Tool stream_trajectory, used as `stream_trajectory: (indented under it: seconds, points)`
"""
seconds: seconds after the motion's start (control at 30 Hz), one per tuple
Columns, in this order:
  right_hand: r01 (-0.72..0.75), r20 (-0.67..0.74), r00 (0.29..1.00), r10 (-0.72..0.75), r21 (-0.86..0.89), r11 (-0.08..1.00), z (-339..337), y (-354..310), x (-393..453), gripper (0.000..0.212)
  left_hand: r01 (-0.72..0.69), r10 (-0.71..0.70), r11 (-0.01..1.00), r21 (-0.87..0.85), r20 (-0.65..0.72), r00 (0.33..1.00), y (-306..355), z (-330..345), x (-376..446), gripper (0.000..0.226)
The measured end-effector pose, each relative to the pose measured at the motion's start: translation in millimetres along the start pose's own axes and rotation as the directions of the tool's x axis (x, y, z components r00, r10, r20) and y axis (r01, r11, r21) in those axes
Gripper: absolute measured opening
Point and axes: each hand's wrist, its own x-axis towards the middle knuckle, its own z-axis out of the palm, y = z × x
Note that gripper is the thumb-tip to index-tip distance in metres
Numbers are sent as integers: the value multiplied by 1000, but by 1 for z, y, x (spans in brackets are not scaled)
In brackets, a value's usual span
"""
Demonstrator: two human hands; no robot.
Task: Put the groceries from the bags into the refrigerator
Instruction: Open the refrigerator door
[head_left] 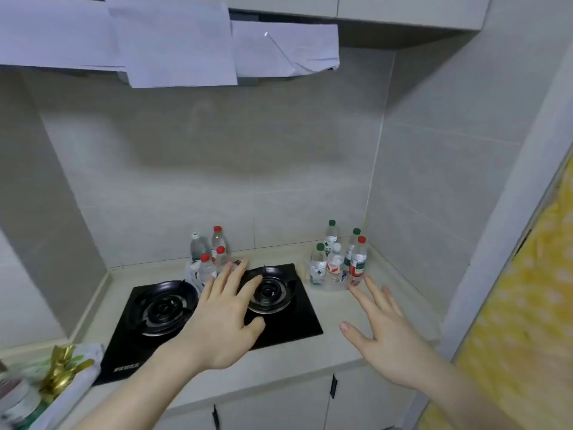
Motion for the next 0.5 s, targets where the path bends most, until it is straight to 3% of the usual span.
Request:
stream_trajectory:
  seconds: [0.5]
  points:
    - [-59, 118, 992, 54, 38, 998, 4, 97, 141, 73, 44, -37, 998, -45, 146, 989, 17, 70, 160, 74]
